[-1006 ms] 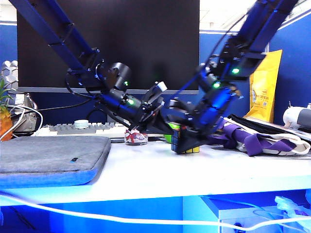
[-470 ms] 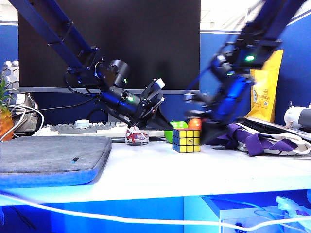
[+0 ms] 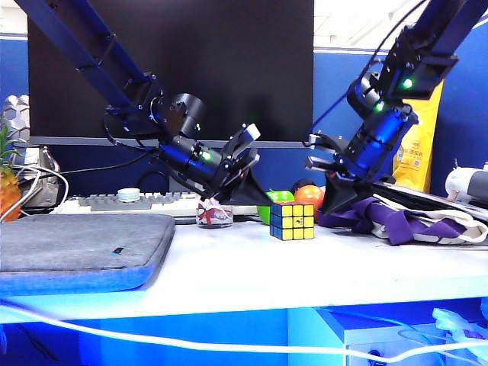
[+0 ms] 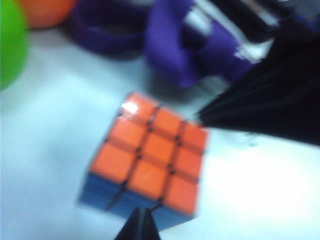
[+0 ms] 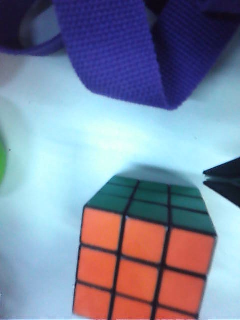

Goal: Rotate the Rubik's Cube so that its red face is facing towards you.

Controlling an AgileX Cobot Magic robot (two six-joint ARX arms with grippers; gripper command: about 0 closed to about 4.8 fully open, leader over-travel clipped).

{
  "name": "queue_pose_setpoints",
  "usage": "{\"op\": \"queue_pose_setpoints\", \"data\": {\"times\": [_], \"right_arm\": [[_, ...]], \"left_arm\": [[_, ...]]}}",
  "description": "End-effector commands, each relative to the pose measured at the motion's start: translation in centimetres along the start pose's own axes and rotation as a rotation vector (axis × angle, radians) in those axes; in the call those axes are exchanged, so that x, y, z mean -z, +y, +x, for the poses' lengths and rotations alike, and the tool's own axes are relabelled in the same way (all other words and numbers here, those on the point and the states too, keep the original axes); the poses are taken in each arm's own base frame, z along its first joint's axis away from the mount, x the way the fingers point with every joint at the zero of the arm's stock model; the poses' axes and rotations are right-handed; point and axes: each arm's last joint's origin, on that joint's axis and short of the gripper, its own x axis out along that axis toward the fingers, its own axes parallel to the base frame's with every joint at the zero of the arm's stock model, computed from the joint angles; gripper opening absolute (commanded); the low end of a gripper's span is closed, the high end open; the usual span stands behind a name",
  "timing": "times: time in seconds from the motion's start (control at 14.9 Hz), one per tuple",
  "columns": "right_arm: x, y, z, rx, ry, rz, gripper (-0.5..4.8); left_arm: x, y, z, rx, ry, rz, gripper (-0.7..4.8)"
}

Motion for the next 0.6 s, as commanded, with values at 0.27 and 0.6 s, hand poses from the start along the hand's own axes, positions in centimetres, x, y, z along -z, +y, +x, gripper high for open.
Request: {"op": "queue_pose_setpoints", "data": {"times": [0.27, 0.6], "right_arm": [[0.3, 1.8, -0.6, -0.113, 0.077, 0.026, -0.01], [-0.7, 2.9, -0.2, -0.090, -0.014, -0.021, -0.01]], "left_arm": [[-0.6, 0.7, -0.4, -0.180, -0.014, 0.134, -0.05], [-0.9, 0.8, -0.3, -0.171, -0.051, 0.157, -0.06]]}}
